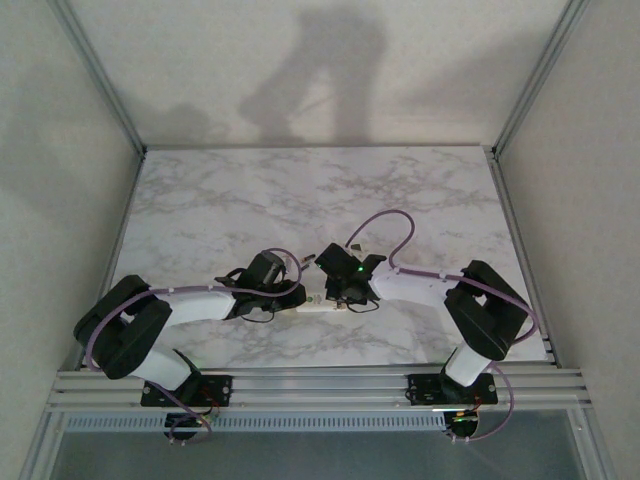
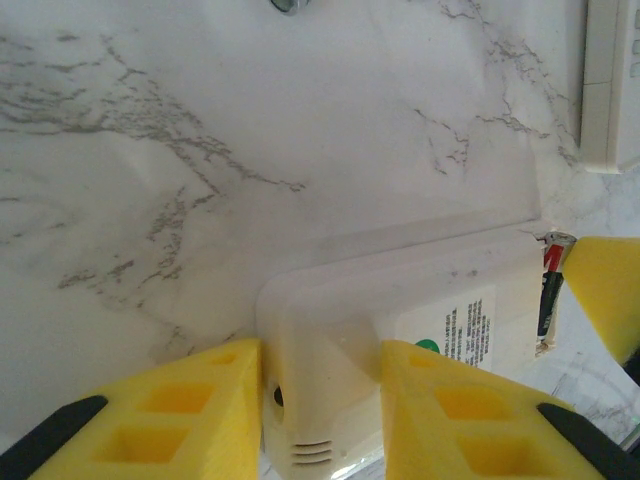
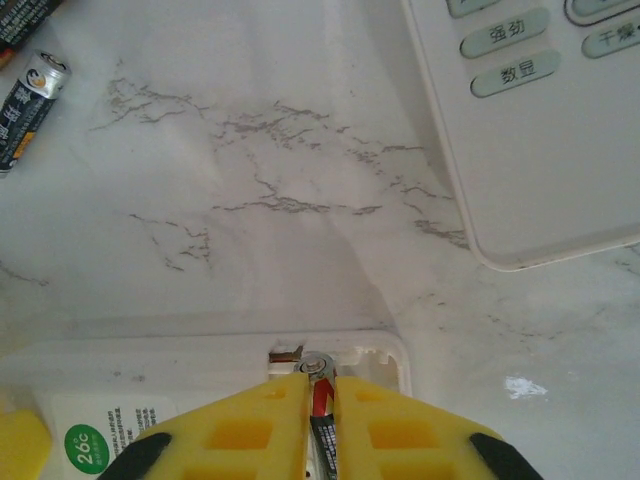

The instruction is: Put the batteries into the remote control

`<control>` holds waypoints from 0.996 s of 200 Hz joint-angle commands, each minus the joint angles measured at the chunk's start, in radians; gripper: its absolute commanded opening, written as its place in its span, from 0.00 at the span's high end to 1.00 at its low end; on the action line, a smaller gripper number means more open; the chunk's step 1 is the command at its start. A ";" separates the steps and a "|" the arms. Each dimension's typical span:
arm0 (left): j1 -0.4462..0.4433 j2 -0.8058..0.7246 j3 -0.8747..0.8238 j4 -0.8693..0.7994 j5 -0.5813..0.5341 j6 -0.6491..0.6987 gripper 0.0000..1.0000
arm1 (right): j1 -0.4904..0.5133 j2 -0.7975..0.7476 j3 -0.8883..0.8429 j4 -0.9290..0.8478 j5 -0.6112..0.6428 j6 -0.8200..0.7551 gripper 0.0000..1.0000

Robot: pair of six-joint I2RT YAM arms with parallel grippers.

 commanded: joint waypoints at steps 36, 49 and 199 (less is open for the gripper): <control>-0.023 0.030 0.000 -0.061 0.026 0.017 0.66 | 0.005 0.028 -0.058 -0.021 -0.034 0.029 0.86; -0.024 0.029 0.002 -0.064 0.025 0.017 0.66 | 0.005 0.030 -0.071 -0.021 -0.042 0.042 0.86; -0.024 0.016 -0.032 -0.035 0.029 -0.010 0.66 | 0.040 0.049 -0.216 0.132 -0.204 0.231 0.85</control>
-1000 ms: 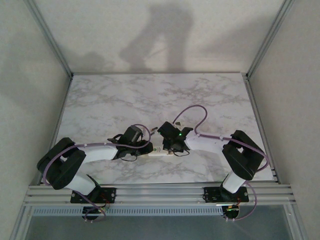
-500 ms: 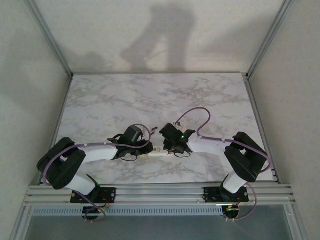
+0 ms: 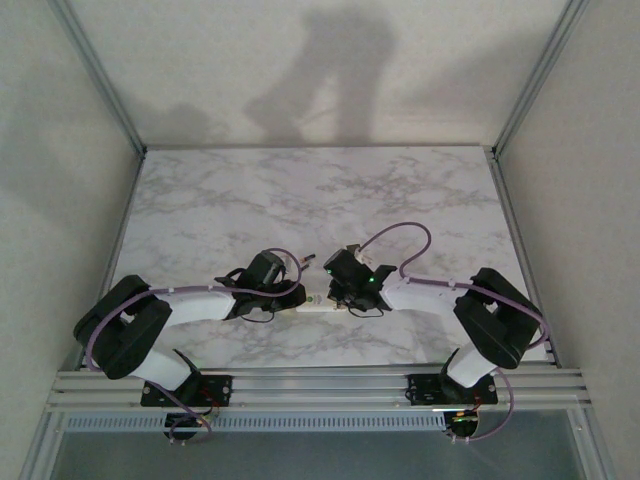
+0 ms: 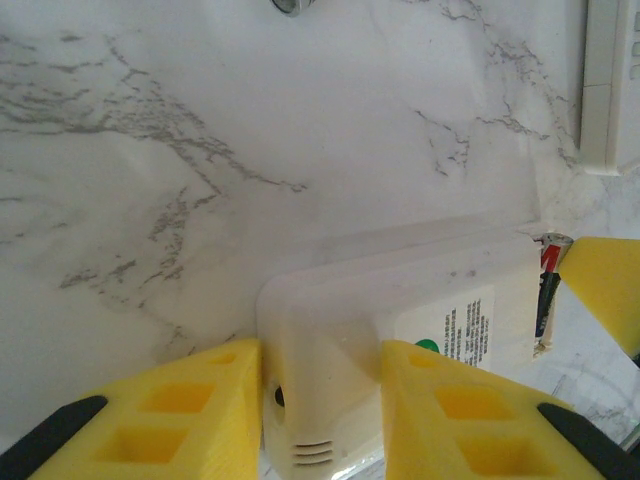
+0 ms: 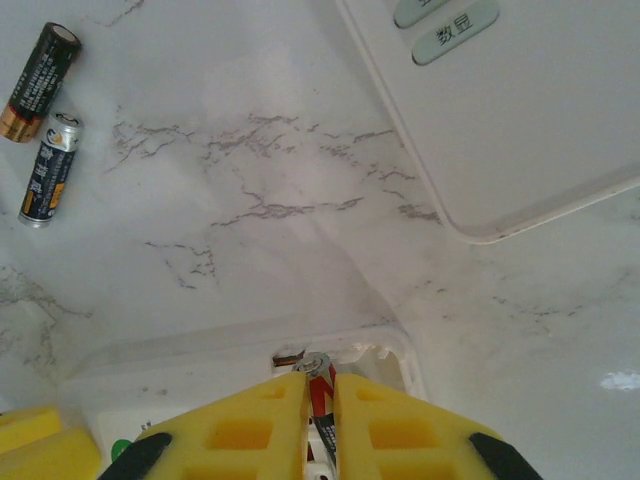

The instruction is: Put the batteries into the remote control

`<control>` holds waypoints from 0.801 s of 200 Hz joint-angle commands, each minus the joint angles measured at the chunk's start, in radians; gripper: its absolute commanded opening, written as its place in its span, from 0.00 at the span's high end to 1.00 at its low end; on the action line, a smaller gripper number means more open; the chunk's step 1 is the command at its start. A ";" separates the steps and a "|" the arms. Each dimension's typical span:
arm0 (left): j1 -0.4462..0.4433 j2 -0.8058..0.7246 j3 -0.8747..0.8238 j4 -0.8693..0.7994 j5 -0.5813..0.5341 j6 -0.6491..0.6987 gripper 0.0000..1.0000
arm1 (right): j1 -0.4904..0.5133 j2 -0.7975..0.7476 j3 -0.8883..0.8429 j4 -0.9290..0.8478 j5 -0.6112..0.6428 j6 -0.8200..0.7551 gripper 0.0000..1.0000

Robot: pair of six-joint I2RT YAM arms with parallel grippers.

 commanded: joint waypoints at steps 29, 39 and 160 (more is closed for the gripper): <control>-0.024 0.017 -0.028 -0.040 0.030 -0.005 0.66 | 0.055 0.124 -0.069 -0.076 -0.174 0.041 0.86; -0.024 0.016 -0.028 -0.042 0.029 -0.005 0.66 | 0.061 0.125 -0.071 -0.086 -0.170 0.039 0.86; -0.026 -0.017 -0.049 -0.034 0.012 -0.008 0.66 | 0.128 0.092 -0.081 -0.152 -0.189 -0.142 0.81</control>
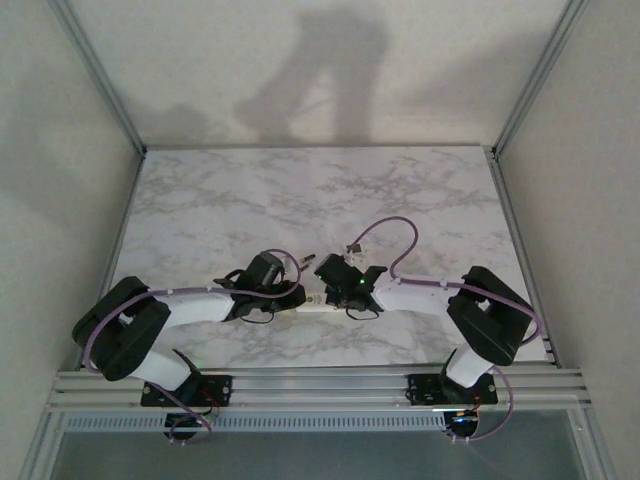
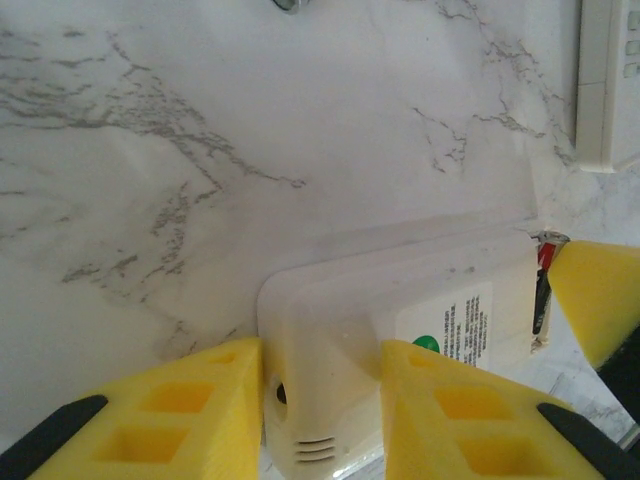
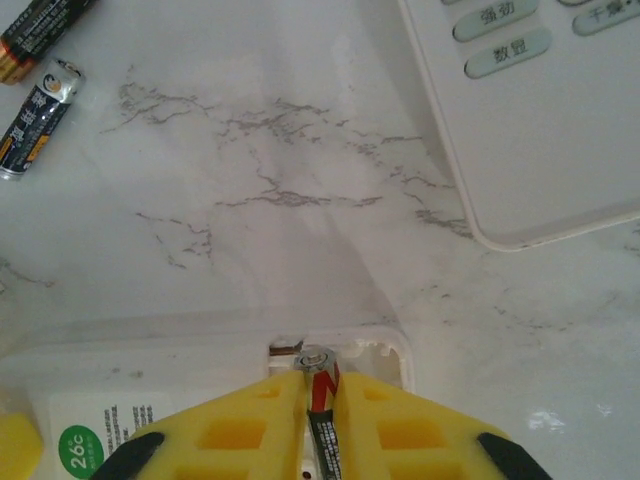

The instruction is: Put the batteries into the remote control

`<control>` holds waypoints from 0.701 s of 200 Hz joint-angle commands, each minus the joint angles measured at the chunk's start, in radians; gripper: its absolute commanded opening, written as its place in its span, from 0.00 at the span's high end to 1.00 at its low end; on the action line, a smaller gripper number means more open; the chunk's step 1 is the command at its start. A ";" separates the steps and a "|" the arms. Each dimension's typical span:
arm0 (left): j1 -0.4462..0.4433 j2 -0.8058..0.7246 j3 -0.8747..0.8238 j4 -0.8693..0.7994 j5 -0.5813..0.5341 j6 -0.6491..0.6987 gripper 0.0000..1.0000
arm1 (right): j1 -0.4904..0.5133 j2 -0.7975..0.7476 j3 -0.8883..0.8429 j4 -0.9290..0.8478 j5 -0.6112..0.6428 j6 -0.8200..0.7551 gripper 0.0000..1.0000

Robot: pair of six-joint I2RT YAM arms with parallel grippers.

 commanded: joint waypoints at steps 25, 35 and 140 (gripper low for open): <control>-0.029 -0.005 -0.038 -0.044 0.014 -0.014 0.66 | 0.067 0.058 -0.159 -0.001 -0.311 0.021 0.81; -0.032 -0.010 -0.039 -0.043 0.012 -0.018 0.66 | 0.068 0.073 -0.161 0.017 -0.318 0.027 0.82; -0.041 -0.007 -0.021 -0.061 -0.012 0.000 0.66 | 0.061 -0.030 0.003 -0.186 -0.137 -0.022 0.76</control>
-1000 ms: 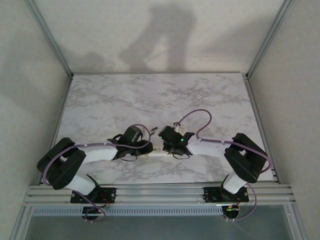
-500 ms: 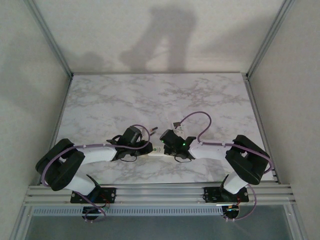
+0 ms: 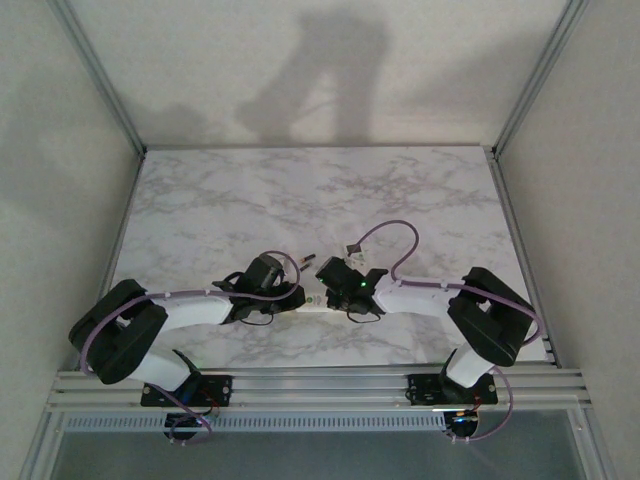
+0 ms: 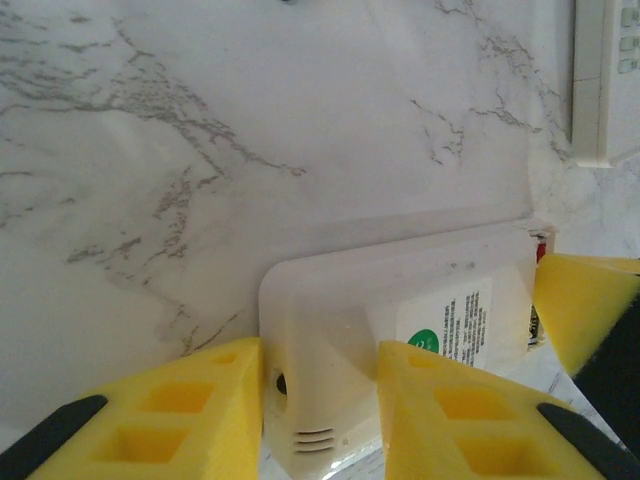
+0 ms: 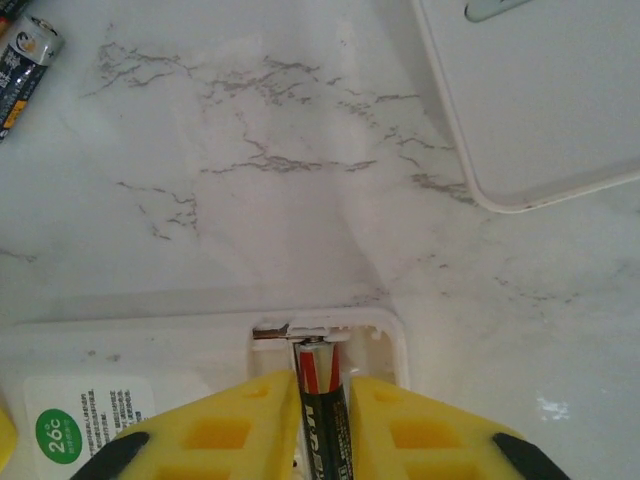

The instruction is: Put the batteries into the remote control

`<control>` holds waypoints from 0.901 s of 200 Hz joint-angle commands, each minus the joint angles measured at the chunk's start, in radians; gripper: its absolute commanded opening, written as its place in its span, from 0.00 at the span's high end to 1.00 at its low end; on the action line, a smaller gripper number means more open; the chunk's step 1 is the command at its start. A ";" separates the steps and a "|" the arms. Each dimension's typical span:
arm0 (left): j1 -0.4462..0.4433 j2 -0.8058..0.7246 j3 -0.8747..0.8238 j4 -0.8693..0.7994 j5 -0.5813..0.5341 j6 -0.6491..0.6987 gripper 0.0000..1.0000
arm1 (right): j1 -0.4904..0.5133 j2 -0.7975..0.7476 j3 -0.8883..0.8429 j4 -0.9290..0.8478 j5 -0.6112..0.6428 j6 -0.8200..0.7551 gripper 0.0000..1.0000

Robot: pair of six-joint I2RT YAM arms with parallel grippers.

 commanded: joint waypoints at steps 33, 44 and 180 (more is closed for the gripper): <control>-0.027 0.020 0.002 -0.087 -0.016 0.024 0.66 | 0.040 -0.057 0.043 -0.228 -0.097 -0.057 0.74; -0.027 0.020 0.004 -0.092 -0.018 0.030 0.66 | 0.037 -0.071 0.056 -0.242 -0.086 -0.066 0.73; 0.065 -0.657 0.086 -0.455 -0.479 0.122 0.24 | -0.098 0.198 0.525 -0.290 -0.060 -0.032 0.63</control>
